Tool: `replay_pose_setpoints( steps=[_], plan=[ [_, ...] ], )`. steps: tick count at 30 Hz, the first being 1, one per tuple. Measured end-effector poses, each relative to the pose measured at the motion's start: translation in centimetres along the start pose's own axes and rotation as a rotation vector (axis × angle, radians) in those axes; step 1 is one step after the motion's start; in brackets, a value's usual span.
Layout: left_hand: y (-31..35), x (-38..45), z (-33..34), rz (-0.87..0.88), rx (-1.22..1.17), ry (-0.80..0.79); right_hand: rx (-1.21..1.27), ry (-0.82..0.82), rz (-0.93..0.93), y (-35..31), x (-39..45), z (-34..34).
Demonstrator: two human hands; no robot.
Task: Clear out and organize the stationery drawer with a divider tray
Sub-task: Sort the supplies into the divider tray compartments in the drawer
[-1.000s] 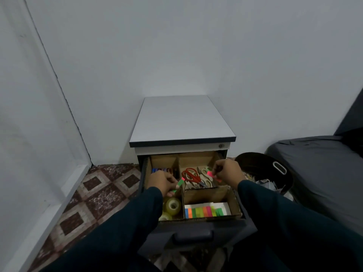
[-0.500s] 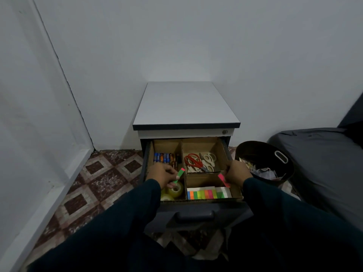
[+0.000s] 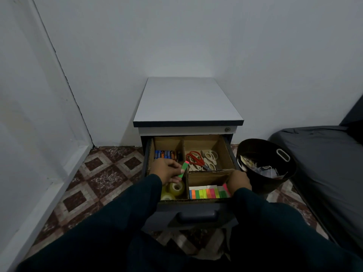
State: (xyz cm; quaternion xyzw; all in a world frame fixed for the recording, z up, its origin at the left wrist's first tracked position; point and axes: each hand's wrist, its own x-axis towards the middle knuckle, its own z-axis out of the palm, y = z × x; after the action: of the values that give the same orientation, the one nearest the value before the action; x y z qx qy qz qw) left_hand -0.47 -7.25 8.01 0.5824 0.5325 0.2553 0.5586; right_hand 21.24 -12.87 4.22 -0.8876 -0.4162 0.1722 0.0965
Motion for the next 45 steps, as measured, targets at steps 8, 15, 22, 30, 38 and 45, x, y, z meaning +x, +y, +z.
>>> replay_pose_setpoints(
  steps=[8,15,22,30,38,45],
  plan=[
    [-0.3,-0.1,-1.3,-0.008,-0.066,0.004,-0.035,0.033,0.004,-0.3,0.2,1.0],
    [-0.3,-0.3,-2.1,-0.017,-0.095,0.011,-0.071,-0.015,0.018,-0.7,0.1,0.9],
    [-0.5,-0.6,-1.8,-0.02,-0.086,0.002,-0.098,-0.073,0.032,-0.9,0.0,0.7],
    [-0.5,-1.1,-1.0,-0.014,-0.087,-0.023,-0.102,-0.119,0.022,-0.8,0.0,0.5],
    [-0.1,-1.2,0.0,-0.034,-0.111,-0.057,-0.131,-0.113,-0.032,-0.6,-0.3,0.0],
    [0.2,-0.4,1.6,-0.056,-0.067,-0.08,0.069,-0.073,-0.319,-2.5,-0.3,-2.1]
  ],
)
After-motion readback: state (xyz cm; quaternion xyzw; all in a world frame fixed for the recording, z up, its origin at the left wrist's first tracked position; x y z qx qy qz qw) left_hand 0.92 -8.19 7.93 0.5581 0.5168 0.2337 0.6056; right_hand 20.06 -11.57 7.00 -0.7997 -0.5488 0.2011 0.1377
